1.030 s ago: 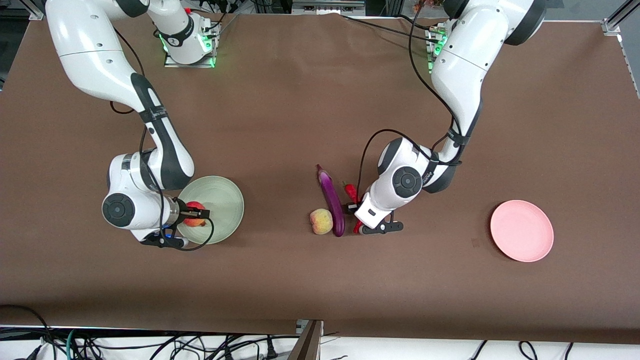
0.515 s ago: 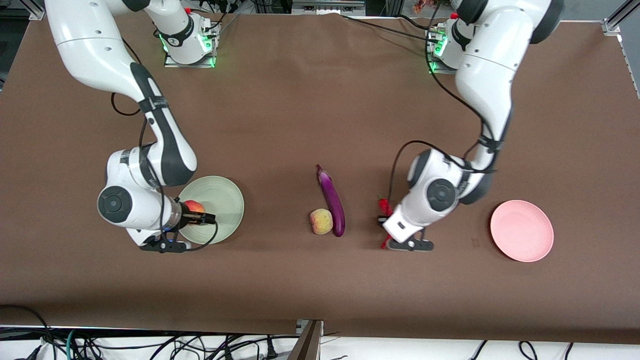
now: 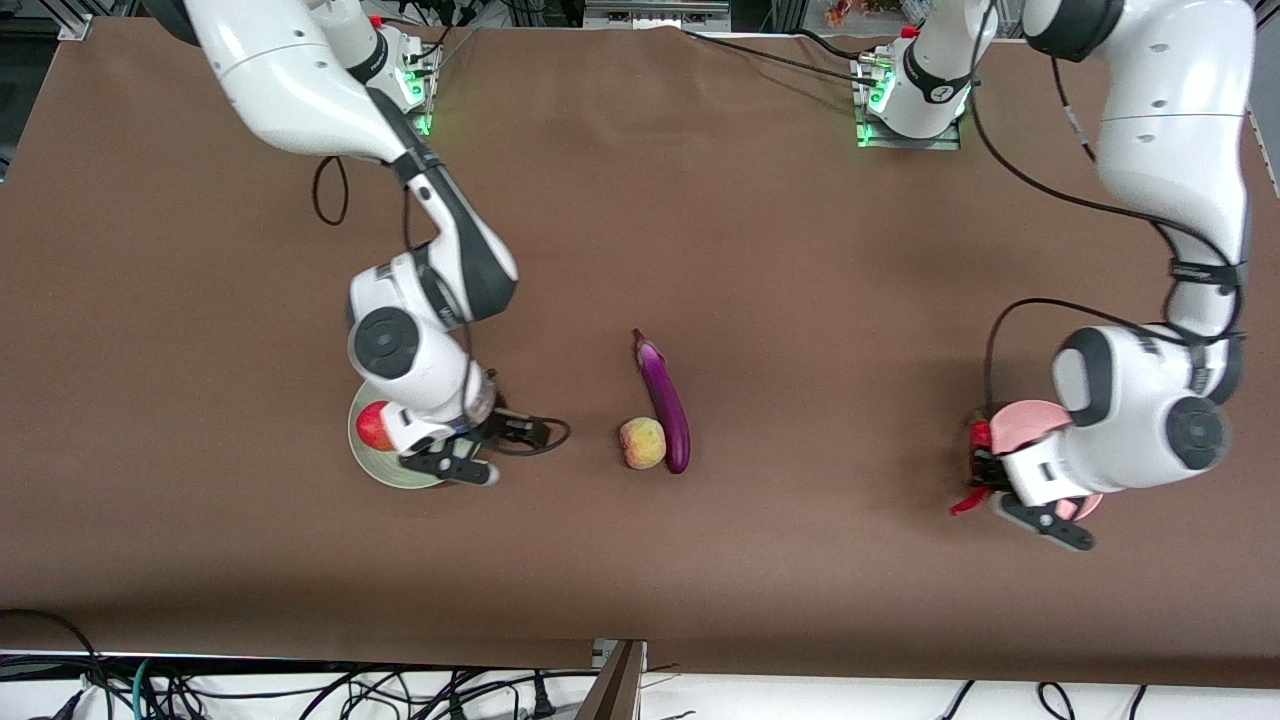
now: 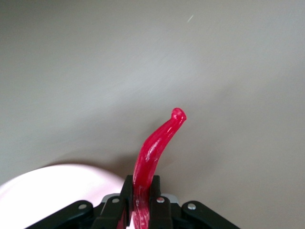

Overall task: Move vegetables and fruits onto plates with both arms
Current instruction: 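Carry the chili to the pink plate while the right gripper grasps the peach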

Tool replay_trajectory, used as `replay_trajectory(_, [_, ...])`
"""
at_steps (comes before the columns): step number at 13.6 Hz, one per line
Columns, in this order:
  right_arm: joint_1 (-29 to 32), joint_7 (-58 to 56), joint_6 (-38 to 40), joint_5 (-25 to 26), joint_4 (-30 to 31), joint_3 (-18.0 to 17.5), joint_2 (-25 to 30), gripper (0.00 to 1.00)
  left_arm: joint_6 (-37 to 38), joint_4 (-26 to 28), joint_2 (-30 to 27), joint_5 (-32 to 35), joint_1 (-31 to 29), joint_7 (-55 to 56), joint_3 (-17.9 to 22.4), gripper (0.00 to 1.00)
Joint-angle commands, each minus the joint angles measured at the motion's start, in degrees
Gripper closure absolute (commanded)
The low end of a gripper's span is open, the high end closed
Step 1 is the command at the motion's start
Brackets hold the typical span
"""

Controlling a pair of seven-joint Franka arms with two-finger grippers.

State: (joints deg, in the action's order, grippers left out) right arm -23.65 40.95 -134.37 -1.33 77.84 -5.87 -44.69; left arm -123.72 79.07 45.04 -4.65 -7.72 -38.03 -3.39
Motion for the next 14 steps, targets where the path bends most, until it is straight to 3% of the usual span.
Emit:
replay_trajectory(1, [-4.81, 6.84, -10.51, -0.43, -0.58, 0.42, -3.72, 0.0, 0.24, 0.2, 0.22, 0.69, -3.26, -9.76, -1.0, 1.0])
replay_trajectory(5, [-7.81, 8.27, -21.44, -0.16, -0.67, 0.6, -8.21, 0.0, -1.51, -1.81, 1.01, 7.62, -3.26, -11.62, 1.11, 1.0])
replay_trajectory(9, [-9.04, 8.27, -26.81, -0.08, -0.84, 0.69, -10.5, 0.0, -4.58, -4.02, 4.08, 8.69, -3.35, -12.85, 1.46, 0.86])
replay_trajectory(10, [-9.48, 8.27, -27.43, -0.08, -0.93, 0.77, -10.77, 0.0, -5.12, -4.02, 4.35, 8.78, -3.35, -13.81, 1.54, 0.62])
replay_trajectory(11, [-9.83, 8.27, -27.78, -0.16, -0.93, 0.78, -10.94, 0.0, -5.21, -4.02, 4.7, 8.61, -3.35, -14.61, 1.54, 0.02])
replay_trajectory(14, [-10.01, 8.35, -27.78, -0.16, -0.93, 0.78, -10.86, 0.0, -5.39, -4.19, 4.62, 8.52, -3.97, -14.53, 1.46, 0.0])
